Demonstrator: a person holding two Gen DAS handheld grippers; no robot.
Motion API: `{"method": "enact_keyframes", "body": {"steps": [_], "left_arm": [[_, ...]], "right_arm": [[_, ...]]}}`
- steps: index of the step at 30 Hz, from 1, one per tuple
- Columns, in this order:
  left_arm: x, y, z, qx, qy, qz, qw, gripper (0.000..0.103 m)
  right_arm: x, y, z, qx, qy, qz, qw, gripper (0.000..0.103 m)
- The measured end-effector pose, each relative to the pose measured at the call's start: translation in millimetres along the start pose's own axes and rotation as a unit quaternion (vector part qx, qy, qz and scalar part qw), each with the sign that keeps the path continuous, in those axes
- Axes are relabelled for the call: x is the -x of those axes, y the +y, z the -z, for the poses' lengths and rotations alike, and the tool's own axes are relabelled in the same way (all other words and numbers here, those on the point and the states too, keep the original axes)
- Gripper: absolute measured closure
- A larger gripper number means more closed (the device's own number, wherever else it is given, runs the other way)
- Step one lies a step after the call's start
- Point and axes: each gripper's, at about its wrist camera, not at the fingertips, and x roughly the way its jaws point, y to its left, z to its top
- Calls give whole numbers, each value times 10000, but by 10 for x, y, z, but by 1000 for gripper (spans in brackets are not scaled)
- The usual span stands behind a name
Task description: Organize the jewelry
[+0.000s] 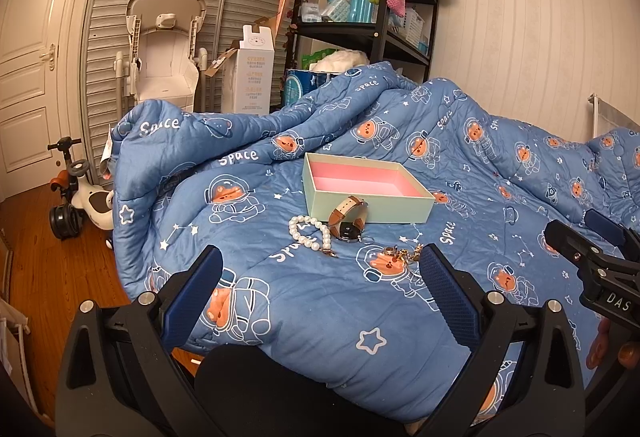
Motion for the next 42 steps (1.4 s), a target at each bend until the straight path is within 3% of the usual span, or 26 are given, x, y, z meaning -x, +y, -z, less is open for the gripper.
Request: {"method": "enact_keyframes", "body": {"steps": [42], "left_arm": [[-16, 9, 29, -3, 33, -10, 10000, 6]], "right_arm": [[-30, 7, 3, 0, 34, -4, 10000, 6]]}}
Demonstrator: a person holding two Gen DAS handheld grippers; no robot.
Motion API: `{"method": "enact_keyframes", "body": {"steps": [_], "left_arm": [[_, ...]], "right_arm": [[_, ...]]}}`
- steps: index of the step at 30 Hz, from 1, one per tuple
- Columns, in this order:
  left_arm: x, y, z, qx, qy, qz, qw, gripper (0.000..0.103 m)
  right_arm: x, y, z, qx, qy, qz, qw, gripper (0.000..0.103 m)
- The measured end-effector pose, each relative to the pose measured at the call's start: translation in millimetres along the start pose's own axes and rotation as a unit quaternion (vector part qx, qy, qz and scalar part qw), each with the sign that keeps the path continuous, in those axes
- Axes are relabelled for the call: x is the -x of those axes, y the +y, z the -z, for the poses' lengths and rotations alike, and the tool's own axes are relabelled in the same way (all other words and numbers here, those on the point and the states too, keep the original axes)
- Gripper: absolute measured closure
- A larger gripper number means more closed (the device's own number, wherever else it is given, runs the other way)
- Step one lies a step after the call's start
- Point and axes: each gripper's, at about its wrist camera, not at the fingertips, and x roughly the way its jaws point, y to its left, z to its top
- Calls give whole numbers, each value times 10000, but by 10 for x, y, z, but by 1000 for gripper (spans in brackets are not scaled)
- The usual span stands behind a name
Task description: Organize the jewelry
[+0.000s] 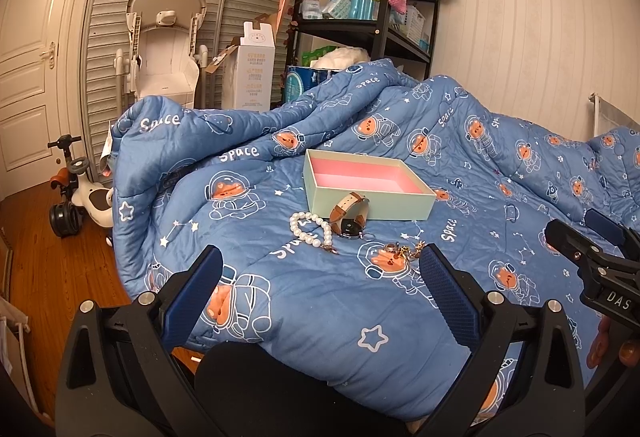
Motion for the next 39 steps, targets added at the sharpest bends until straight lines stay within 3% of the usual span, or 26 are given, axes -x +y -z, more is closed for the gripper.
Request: {"method": "enact_keyframes", "body": {"steps": [9, 14, 24, 29, 36, 39], "left_arm": [[-136, 48, 40, 53, 307, 168, 9994, 6], [-308, 67, 44, 65, 589, 336, 9977, 6], [-883, 256, 15, 93, 1191, 434, 9919, 7], [-1276, 386, -101, 250, 1502, 392, 9876, 25], [-1720, 499, -217, 260, 1855, 348, 9817, 38], [-1893, 470, -223, 141, 2014, 348, 9788, 44]], "right_arm": [[-165, -1, 68, 101, 328, -152, 9993, 6], [-472, -20, 115, 71, 980, -511, 9938, 6], [-1038, 131, 148, 386, 1663, -1400, 9753, 7], [-1400, 253, -19, 320, 1787, -1861, 9656, 7], [-1821, 520, -149, 681, 1854, -1957, 9606, 38], [-1984, 599, -147, 699, 1991, -2016, 9565, 45]]}}
